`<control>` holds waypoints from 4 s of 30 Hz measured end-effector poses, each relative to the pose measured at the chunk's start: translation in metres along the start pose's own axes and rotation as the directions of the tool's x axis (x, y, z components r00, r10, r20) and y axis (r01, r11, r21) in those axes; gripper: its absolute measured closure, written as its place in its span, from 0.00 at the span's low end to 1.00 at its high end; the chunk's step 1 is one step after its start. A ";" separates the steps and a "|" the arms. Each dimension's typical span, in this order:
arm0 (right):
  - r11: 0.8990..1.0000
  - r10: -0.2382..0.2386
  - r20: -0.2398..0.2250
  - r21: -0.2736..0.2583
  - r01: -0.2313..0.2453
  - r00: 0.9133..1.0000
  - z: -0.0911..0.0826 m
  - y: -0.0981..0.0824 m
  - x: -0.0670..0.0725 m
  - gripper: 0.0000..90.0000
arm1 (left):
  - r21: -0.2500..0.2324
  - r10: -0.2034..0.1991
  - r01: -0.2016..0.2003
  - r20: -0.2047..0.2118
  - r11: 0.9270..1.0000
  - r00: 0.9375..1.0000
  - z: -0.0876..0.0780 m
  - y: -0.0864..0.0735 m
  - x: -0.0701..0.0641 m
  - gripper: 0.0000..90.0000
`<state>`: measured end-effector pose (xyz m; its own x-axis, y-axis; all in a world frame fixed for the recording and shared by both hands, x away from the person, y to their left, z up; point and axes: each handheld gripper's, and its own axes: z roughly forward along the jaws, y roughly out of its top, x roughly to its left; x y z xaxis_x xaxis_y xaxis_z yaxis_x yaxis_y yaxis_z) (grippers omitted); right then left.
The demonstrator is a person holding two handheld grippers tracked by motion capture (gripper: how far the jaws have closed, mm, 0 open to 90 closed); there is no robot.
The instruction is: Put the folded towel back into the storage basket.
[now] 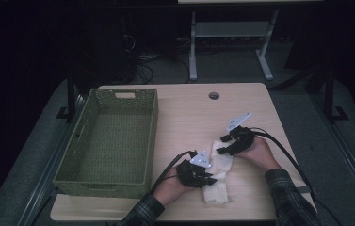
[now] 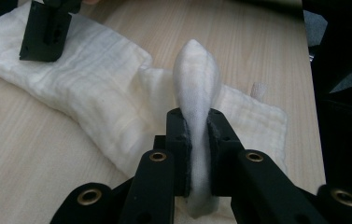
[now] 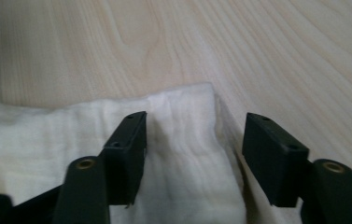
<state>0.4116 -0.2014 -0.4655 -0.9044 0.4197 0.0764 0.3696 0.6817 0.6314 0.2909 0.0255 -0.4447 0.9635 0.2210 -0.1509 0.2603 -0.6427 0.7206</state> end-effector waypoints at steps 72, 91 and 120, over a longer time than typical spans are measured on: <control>0.972 -0.194 -0.071 -0.150 0.182 0.978 -0.035 0.184 0.017 0.91 | -0.111 -0.031 0.017 -0.128 0.994 0.991 -0.178 0.025 0.030 0.90; 0.954 -0.276 -0.093 -0.152 0.260 0.957 0.007 0.246 0.043 0.91 | -0.150 -0.061 0.033 -0.187 0.988 0.981 -0.238 -0.019 0.036 0.90; 0.949 -0.302 -0.158 -0.144 0.281 0.940 0.074 0.283 0.071 0.91 | -0.106 -0.134 0.111 -0.237 0.988 0.962 -0.256 -0.079 0.041 0.88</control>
<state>0.4677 0.0661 -0.3388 -0.9955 0.0942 0.0026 0.0662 0.6787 0.7315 0.2937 0.2734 -0.3346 0.8776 0.4724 -0.0813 0.3576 -0.5324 0.7672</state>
